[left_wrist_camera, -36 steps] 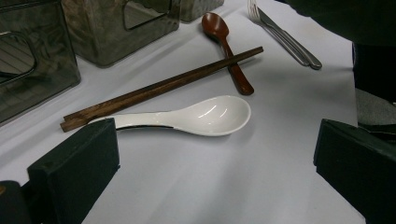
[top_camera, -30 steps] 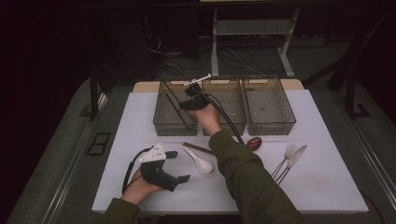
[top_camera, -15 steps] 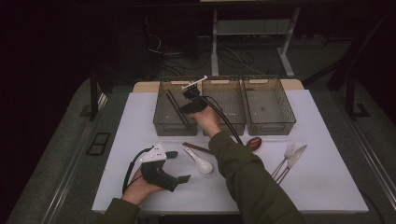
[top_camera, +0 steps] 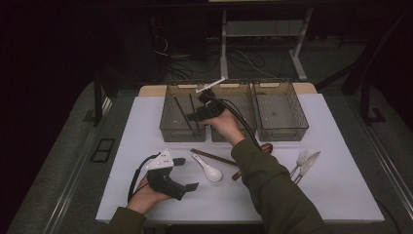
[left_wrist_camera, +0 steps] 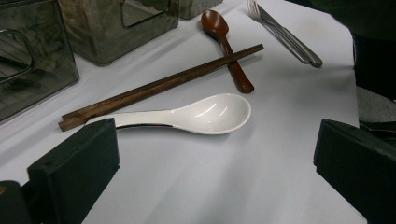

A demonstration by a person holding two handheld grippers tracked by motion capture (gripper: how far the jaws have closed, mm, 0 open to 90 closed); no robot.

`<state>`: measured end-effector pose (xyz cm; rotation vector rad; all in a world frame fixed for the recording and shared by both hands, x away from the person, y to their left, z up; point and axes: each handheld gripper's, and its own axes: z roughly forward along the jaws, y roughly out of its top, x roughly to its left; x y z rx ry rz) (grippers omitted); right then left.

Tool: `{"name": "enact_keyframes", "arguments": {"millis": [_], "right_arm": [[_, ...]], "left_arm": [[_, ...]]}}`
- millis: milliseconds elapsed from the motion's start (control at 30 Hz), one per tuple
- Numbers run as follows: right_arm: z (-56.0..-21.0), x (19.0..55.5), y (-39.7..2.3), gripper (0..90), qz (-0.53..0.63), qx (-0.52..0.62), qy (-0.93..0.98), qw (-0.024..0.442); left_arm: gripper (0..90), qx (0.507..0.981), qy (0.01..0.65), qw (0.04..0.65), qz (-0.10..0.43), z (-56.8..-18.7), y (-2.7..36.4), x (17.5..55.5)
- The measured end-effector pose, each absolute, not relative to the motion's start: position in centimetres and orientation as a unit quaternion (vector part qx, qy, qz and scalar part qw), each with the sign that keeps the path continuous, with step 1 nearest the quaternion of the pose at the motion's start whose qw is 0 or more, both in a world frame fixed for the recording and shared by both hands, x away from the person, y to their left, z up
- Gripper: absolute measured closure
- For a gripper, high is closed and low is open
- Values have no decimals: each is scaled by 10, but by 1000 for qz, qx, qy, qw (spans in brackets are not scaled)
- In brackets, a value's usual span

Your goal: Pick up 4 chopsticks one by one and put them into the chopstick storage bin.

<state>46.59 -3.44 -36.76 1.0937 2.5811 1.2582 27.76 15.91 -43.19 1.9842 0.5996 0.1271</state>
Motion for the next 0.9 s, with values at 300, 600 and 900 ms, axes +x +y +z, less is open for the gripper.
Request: {"name": "enact_keyframes", "arguments": {"millis": [300,600,900], "right_arm": [[-357,449,-60,381,430,335,837,37],[-352,431,-89,366,441,318,838,42],[-346,409,-121,359,452,302,838,50]], "left_arm": [[0,826,248,504,55,-433,159,278],[0,828,249,500,55,-434,158,278],[0,831,251,493,56,-435,157,278]]}}
